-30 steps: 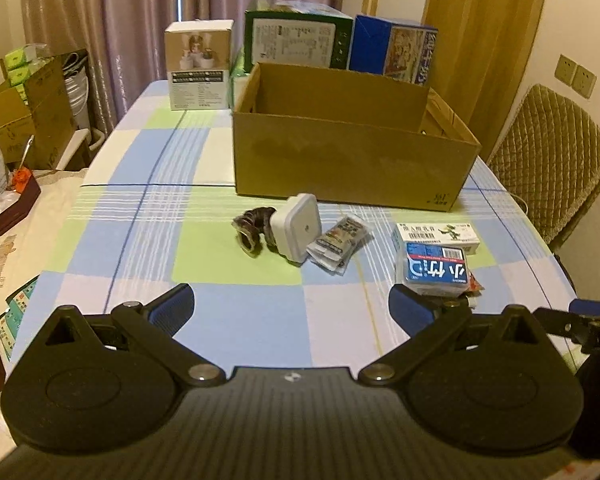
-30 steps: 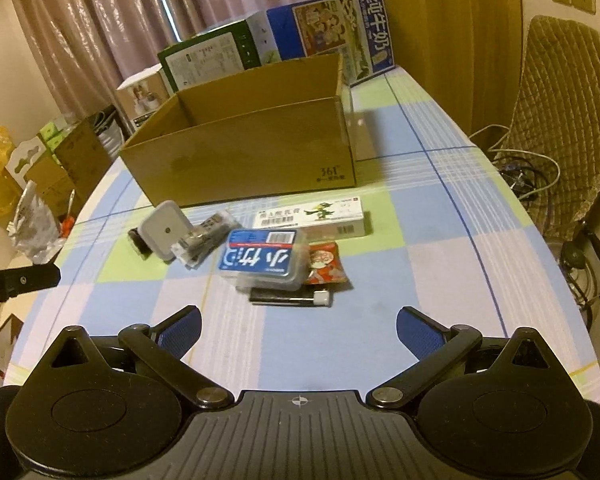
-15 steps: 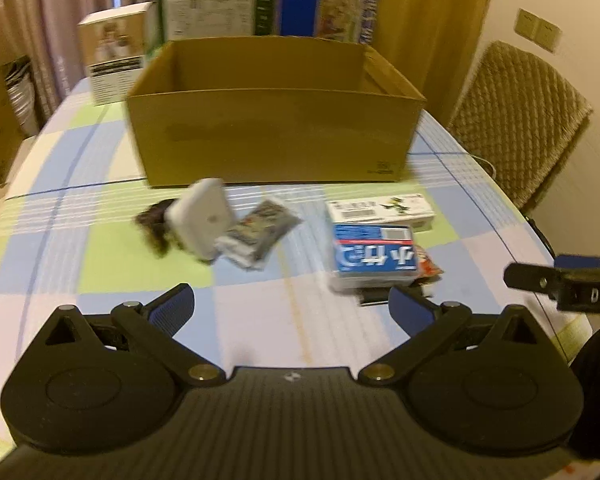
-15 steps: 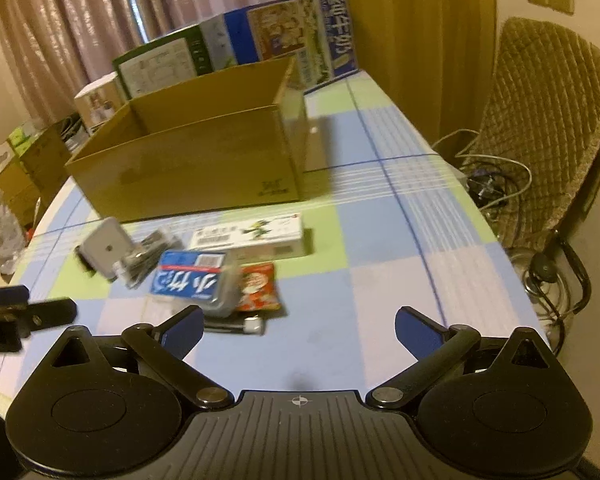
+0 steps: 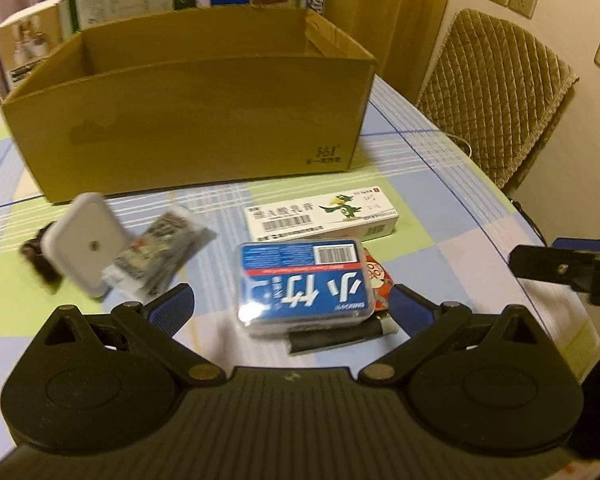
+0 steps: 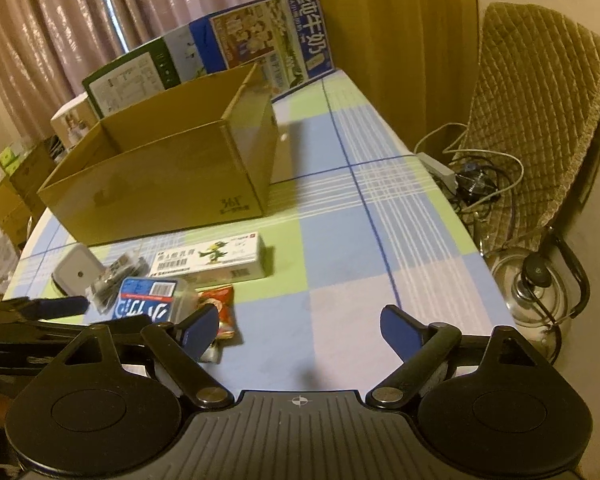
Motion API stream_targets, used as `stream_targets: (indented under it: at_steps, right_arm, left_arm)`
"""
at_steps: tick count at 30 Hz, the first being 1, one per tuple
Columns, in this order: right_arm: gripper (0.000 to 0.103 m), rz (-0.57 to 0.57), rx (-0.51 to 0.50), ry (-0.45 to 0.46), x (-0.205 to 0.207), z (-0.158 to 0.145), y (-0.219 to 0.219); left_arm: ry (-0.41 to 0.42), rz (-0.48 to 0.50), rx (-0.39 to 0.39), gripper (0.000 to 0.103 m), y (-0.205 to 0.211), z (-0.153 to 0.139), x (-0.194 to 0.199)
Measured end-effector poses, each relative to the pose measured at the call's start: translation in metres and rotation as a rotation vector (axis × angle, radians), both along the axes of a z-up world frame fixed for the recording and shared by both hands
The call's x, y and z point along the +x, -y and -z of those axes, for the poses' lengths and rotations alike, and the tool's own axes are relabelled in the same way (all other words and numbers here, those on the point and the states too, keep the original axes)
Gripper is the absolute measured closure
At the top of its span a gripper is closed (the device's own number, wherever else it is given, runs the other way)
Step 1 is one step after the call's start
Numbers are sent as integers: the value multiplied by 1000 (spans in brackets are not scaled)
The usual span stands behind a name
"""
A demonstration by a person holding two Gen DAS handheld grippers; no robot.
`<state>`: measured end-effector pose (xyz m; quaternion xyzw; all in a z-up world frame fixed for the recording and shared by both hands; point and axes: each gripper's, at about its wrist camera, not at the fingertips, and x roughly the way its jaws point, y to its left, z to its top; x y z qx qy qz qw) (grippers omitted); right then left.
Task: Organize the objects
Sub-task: 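Lower the left gripper onto the blue plastic box and close, then grasp the red snack packet with the right gripper while the left holds the blue box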
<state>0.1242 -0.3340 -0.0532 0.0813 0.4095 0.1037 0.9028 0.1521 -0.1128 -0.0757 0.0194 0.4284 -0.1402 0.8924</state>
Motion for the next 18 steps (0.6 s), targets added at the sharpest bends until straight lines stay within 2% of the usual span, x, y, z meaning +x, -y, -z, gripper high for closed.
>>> stream_targets:
  at_steps: [6, 11, 14, 18]
  right_arm:
    - [17, 26, 13, -9, 5, 1, 11]
    - [17, 26, 4, -19, 8, 5, 9]
    - [17, 11, -5, -16, 9, 6, 2]
    - [17, -60, -3, -18, 12, 13, -15]
  left_arm:
    - [-28, -12, 3, 4, 10, 19, 17]
    - [-46, -15, 2, 18, 9, 27, 25]
    - [-54, -8, 14, 19, 4, 25, 24]
    - [-22, -7, 42, 19, -17, 15, 13]
